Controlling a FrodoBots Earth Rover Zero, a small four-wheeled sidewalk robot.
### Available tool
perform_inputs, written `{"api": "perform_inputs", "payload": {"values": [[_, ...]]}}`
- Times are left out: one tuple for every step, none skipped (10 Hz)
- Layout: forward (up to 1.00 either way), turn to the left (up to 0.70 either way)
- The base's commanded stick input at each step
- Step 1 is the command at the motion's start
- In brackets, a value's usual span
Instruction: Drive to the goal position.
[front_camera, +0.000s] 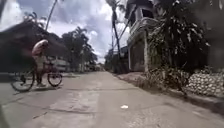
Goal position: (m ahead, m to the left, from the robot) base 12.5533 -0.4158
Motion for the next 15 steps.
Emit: {"api": "perform_inputs", "payload": {"values": [[0.50,0.00],[0.50,0.00],[0.50,0.00],[0.50,0.00],[0.50,0.00],[0.50,0.00],[0.50,0.00],[0.50,0.00],[0.50,0.00],[0.50,0.00],[0.50,0.00],[0.50,0.00],[0.50,0.00],[0.50,0.00],[0.50,0.00]]}}
